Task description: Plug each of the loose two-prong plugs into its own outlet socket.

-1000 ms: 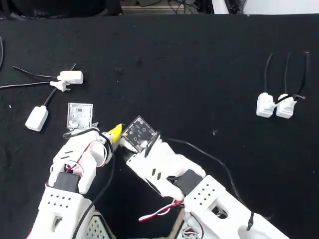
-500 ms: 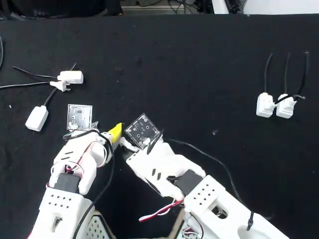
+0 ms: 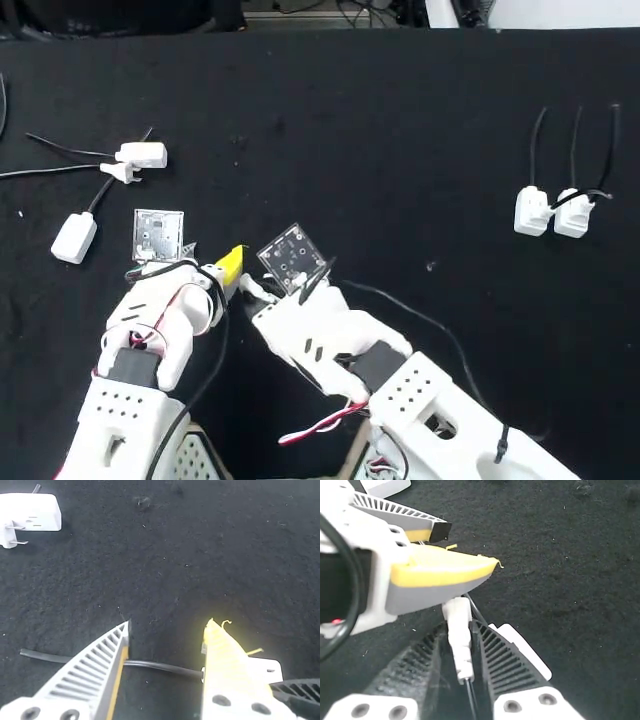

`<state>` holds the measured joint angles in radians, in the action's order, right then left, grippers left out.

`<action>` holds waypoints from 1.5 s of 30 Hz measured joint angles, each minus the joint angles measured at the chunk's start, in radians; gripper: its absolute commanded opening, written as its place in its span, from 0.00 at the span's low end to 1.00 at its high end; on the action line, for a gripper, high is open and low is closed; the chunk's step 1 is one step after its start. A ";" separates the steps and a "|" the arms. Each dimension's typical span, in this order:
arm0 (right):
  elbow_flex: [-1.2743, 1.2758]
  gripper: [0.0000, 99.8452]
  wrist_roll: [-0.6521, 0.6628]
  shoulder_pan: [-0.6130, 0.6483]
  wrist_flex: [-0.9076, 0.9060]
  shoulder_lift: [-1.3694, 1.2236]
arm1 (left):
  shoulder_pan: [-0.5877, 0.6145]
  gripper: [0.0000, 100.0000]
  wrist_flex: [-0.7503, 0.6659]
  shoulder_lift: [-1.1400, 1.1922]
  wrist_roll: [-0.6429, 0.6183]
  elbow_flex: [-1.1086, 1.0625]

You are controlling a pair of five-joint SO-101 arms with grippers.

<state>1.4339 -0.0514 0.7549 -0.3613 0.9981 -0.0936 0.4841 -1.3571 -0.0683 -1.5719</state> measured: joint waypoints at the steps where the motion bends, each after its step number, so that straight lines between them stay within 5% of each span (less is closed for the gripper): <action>1: 0.000 0.01 0.000 0.000 0.000 0.000 | 0.000 0.24 0.000 0.000 0.000 0.000; 35: 0.000 0.01 -0.003 0.000 0.000 0.002 | -0.008 0.24 0.000 -0.002 0.000 0.000; 45: 0.072 0.01 -0.003 -0.002 -0.002 0.192 | -0.026 0.24 0.000 -0.003 0.002 0.003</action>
<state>1.5060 -0.0545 0.7534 -0.3629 1.1899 -0.1197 0.4841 -1.3602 -0.0667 -1.5689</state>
